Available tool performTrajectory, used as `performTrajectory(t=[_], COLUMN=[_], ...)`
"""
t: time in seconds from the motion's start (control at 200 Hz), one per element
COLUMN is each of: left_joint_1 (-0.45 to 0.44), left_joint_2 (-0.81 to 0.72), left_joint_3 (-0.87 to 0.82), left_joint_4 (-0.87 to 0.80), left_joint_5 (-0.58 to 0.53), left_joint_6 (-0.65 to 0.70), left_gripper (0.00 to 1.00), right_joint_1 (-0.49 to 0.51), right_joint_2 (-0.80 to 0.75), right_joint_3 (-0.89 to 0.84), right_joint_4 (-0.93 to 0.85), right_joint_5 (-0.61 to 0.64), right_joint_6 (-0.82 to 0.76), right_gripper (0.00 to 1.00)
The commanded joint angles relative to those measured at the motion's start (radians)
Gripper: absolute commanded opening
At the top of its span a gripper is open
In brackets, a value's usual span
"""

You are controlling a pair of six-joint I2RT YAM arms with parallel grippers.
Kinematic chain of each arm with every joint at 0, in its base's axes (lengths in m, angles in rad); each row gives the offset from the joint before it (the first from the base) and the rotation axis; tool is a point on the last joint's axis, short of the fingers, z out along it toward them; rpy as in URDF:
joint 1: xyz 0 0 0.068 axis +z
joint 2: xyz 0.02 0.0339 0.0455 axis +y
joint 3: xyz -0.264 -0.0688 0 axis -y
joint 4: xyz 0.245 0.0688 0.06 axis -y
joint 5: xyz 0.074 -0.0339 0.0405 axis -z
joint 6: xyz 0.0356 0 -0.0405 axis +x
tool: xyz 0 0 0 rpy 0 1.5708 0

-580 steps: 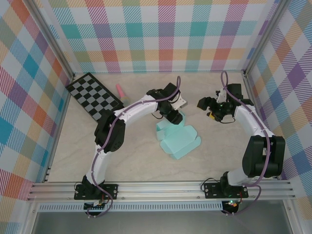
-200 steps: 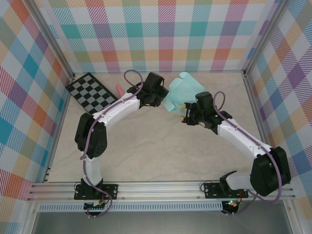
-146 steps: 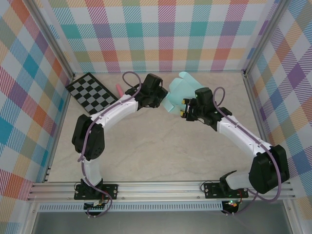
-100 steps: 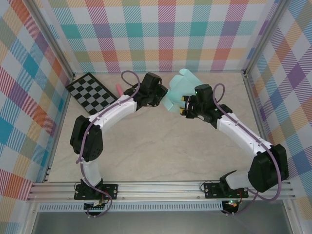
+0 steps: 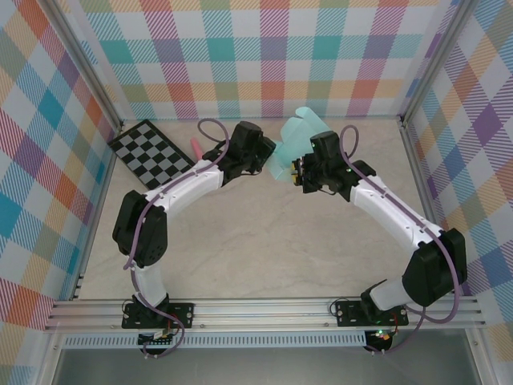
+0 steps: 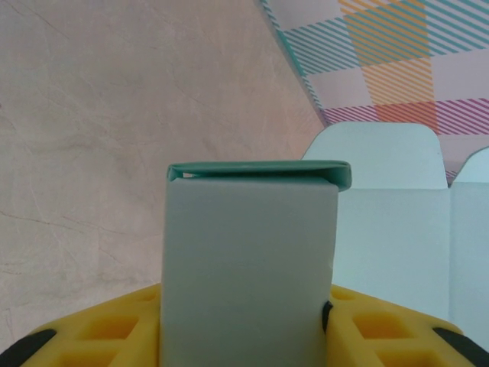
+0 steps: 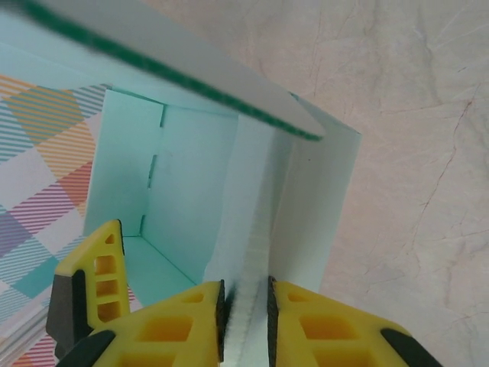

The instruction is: Fold the paper box

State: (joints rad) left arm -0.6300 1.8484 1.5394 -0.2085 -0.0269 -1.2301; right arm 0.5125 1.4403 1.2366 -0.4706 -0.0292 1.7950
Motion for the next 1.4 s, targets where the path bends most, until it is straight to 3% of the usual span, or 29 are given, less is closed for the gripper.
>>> performTrajectory(t=[0.0,0.22,1.15,1.395], left_joint_1=[-0.017,-0.019,-0.072,-0.096], left_joint_2=[-0.046,-0.031,-0.048,-0.048], left_joint_3=[0.0,0.008,-0.041,-0.029], left_joint_4=[0.1,0.198,0.473,0.446], left_joint_5=[0.056,0.087,0.284,0.321], left_joint_6=[0.02,0.053,0.239,0.312], left_gripper=[0.43,0.43,0.42,0.42], right_joint_1=[0.02,0.021,0.011,-0.007], right_joint_2=[0.01,0.029,0.12,0.139], right_joint_3=[0.042,0.031,0.027,0.028], right_joint_4=[0.001,-0.064,-0.094,-0.107], right_joint_5=[-0.055,-0.114,-0.157,-0.146], right_joint_6=[-0.084,-0.099,-0.138,-0.197], right_gripper=[0.27,0.29,0.31,0.19])
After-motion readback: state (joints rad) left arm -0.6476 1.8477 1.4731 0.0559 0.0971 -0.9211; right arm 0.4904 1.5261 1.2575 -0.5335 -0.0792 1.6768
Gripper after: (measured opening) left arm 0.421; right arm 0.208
